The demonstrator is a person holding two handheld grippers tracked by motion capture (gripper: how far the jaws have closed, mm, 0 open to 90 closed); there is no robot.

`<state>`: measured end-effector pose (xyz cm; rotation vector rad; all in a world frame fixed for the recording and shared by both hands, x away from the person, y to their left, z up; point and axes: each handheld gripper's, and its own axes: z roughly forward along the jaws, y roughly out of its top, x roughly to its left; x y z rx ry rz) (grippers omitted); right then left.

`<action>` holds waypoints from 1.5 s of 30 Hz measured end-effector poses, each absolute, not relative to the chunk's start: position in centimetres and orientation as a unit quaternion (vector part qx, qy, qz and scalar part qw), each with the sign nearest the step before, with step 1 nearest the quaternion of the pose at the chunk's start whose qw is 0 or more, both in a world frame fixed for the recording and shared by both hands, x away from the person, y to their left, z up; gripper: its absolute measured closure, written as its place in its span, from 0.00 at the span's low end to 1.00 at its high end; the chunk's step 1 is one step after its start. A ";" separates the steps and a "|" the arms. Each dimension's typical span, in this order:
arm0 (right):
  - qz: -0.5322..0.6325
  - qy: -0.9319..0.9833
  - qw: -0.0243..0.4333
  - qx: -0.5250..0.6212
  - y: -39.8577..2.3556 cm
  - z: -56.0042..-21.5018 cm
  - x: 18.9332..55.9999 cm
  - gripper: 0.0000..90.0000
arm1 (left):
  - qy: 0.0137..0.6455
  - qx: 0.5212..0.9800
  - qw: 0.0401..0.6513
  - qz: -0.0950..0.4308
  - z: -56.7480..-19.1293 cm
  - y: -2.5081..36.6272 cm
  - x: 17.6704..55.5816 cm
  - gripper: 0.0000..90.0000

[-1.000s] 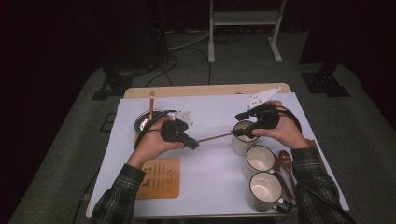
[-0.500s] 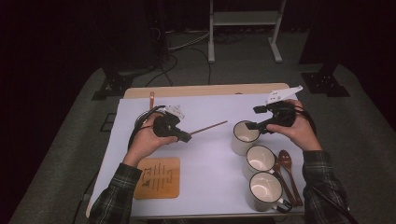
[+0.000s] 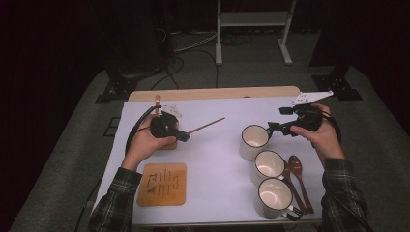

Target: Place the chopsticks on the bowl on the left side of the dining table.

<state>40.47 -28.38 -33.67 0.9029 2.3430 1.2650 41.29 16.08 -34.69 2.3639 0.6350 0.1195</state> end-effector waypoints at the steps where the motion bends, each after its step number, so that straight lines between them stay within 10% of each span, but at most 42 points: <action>1: 0.444 0.820 0.164 0.321 -28.6 -33.8 40.5 0.22 | 0.246 0.906 0.340 0.048 -34.7 16.2 41.4 0.94; 45: 0.367 0.764 0.206 0.488 -33.4 -43.6 43.4 0.22 | 0.308 0.890 0.325 0.083 -36.6 20.9 45.5 0.94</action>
